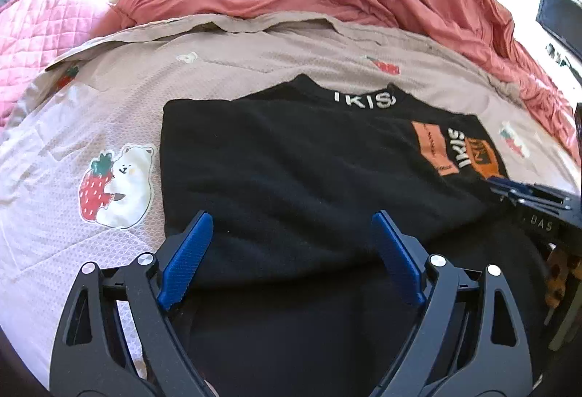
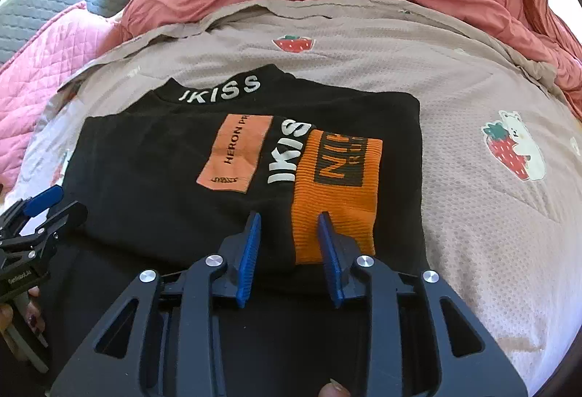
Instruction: Fold small clothes
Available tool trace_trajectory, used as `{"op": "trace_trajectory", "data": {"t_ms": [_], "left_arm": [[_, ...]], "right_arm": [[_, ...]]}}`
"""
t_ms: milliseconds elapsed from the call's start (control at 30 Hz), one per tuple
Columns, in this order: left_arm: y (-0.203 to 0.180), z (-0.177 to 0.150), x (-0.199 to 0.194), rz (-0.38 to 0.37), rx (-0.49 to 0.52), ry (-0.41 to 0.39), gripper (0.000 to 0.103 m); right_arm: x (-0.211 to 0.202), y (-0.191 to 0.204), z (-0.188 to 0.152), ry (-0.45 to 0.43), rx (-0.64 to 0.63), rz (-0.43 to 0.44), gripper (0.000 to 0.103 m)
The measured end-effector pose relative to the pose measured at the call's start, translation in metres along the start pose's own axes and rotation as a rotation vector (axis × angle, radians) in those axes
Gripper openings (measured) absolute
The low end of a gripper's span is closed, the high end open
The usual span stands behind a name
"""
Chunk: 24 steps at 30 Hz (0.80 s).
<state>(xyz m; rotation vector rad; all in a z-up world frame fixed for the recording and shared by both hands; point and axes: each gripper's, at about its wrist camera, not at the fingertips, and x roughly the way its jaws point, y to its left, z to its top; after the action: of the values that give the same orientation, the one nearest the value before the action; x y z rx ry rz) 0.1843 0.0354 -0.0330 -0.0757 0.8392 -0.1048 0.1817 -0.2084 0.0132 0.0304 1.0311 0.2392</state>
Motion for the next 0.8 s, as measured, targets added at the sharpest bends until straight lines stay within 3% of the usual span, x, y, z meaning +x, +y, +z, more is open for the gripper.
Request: {"op": "trace_trajectory", "data": {"t_ms": [200,300,400,500,667,733,800], "left_arm": [[0.002,0.003,-0.011,-0.008,-0.021,-0.027,0.082],[0.002,0.005,-0.013,-0.014,-0.029,-0.031,0.083],[0.003,0.006,-0.016,-0.015,-0.034,-0.037,0.083],[0.003,0.006,-0.019,-0.009,-0.039,-0.044,0.091],[0.008,0.006,-0.026,-0.007,-0.059,-0.051,0.093],[0.01,0.005,-0.028,-0.008,-0.069,-0.051,0.093],[0.013,0.005,-0.032,-0.007,-0.079,-0.057,0.093]], "right_arm": [[-0.011,0.001,-0.005,-0.015,0.006,0.01,0.042],[-0.016,0.001,-0.007,-0.023,0.013,0.016,0.053],[-0.02,0.001,-0.007,-0.031,0.021,0.017,0.055],[-0.026,0.0,-0.006,-0.049,0.041,0.023,0.071],[-0.037,0.001,-0.004,-0.068,0.051,0.031,0.076],[-0.043,0.0,-0.004,-0.085,0.057,0.03,0.088],[-0.048,-0.001,-0.005,-0.092,0.061,0.03,0.089]]}}
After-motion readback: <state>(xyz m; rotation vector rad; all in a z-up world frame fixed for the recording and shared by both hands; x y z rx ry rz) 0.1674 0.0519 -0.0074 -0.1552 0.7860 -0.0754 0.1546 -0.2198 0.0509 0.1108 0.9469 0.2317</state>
